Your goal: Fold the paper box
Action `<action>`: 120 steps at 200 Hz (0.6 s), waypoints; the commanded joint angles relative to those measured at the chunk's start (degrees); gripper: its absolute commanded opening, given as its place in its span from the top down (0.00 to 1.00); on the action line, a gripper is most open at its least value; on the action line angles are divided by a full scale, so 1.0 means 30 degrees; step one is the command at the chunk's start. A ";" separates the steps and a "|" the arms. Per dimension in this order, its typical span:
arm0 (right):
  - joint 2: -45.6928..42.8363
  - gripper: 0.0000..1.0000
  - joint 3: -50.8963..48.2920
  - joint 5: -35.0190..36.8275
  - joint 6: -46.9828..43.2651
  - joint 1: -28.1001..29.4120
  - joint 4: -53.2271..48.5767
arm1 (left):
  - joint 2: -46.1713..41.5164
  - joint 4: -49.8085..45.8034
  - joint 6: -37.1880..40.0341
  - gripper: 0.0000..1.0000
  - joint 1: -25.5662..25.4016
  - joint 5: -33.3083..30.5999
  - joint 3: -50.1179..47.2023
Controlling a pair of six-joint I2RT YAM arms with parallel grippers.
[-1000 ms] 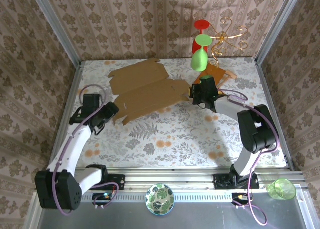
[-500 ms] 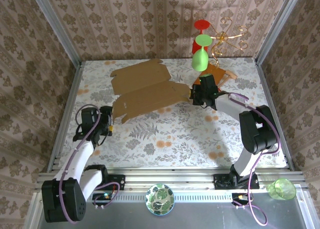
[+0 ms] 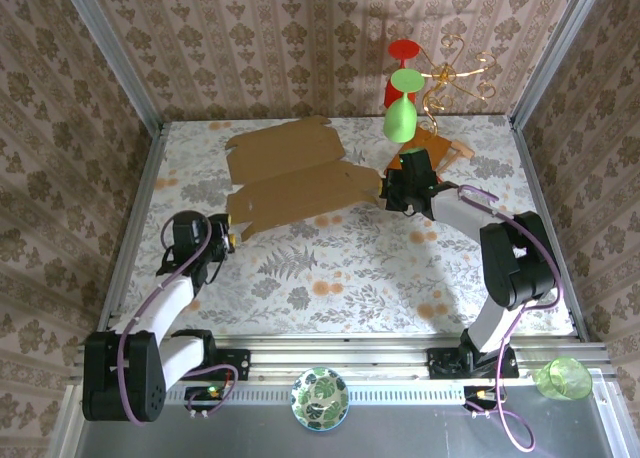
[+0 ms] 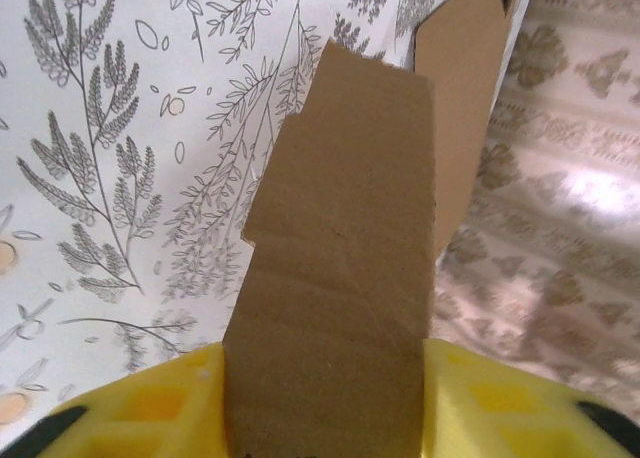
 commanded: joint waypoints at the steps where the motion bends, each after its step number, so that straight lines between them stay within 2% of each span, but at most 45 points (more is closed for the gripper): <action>1: -0.0817 1.00 0.0083 -0.0138 0.0394 0.0066 -0.0923 | -0.0575 0.0139 -0.0591 0.67 -0.0138 -0.0966 0.0050; 12: -0.0939 1.00 -0.0062 -0.0049 0.0442 0.0030 -0.0892 | -0.0886 -0.0511 -0.0511 0.69 -0.0151 -0.1118 0.0329; 27: -0.1054 1.00 -0.0173 -0.0020 0.0439 -0.0013 -0.0886 | -0.1469 -0.1695 -0.0386 0.67 -0.0151 -0.1124 0.0693; 51: -0.1101 1.00 -0.0190 0.0066 0.0501 -0.0177 -0.0839 | -0.2525 -0.4768 -0.0874 0.42 -0.0151 -0.0479 0.1271; 69: -0.1033 1.00 -0.0046 0.0012 0.0561 -0.0233 -0.0751 | -0.3504 -0.6795 -0.1406 0.30 -0.0151 -0.0181 0.1550; 86: -0.0934 1.00 0.0074 -0.0032 0.0612 -0.0224 -0.0745 | -0.4438 -0.7568 -0.2463 0.27 -0.0326 -0.0324 0.1500; 120: -0.0855 1.00 0.0181 -0.0005 0.0654 -0.0209 -0.0718 | -0.4486 -0.6480 -0.4173 0.27 -0.1481 -0.1208 0.1751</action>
